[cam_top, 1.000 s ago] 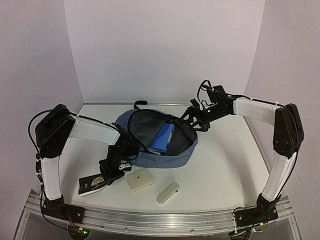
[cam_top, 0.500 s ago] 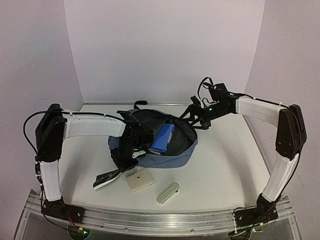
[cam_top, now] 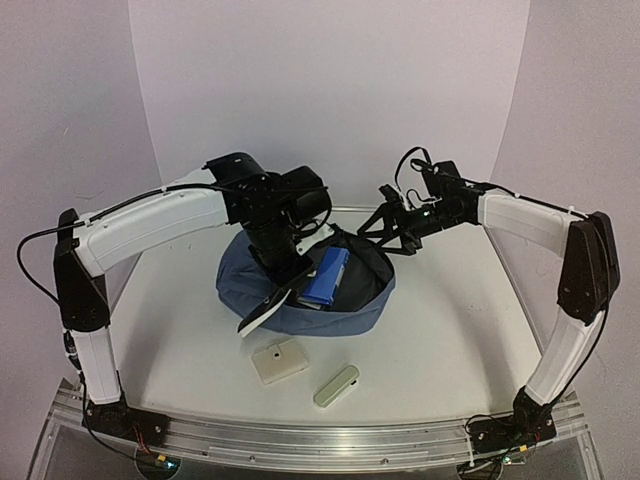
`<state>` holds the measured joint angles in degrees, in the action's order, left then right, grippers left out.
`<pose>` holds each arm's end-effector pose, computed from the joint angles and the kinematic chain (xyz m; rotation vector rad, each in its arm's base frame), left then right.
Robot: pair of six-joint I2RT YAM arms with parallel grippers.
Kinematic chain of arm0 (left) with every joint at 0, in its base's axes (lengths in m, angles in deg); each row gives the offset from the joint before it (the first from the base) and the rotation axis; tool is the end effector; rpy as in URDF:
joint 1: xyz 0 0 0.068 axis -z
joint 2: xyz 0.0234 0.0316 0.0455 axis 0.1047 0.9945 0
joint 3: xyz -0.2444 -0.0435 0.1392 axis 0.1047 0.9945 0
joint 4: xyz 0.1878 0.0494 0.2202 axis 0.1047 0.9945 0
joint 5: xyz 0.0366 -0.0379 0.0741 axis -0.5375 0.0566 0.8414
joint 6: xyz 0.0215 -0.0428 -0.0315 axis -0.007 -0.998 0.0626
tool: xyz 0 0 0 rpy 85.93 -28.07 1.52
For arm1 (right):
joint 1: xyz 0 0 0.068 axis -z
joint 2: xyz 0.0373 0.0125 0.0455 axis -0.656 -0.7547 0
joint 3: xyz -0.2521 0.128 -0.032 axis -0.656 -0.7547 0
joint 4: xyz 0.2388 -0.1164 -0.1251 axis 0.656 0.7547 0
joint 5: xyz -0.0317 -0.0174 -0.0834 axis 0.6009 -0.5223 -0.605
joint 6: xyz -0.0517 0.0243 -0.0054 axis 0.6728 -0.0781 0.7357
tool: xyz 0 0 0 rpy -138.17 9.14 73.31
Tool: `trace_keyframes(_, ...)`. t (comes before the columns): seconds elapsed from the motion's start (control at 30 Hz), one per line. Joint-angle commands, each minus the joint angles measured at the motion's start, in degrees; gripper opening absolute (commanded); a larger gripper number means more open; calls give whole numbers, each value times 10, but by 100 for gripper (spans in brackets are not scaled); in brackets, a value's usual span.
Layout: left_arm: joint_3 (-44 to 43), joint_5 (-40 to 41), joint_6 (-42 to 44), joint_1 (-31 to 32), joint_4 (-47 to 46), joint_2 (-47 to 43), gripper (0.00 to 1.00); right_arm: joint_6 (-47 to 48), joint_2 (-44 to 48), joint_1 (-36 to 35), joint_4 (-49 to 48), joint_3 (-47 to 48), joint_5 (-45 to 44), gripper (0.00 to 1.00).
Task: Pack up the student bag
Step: Pick up the book from the center of the board.
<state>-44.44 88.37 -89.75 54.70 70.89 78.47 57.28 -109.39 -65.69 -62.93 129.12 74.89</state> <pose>0.2073 -0.3623 0.3469 1.3235 2.5016 -0.1327 0.3817 0.2110 0.2823 -0.5898 2.3309 1.4448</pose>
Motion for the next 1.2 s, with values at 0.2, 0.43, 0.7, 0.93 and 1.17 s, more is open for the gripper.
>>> trace_keyframes(0.2,-101,129,80,47,0,0,8,-72,43,-23,-4,1,67,89)
trace_keyframes(0.43,-148,204,101,76,23,55,9,-117,30,-49,-9,12,87,89)
trace_keyframes(0.7,-164,225,120,102,10,66,8,-125,21,-87,-22,14,106,80)
trace_keyframes(0.93,-165,244,128,114,9,74,9,-149,-1,-104,-42,12,117,68)
trace_keyframes(1.17,-160,257,122,120,16,76,11,-167,-3,-109,-61,25,136,21)
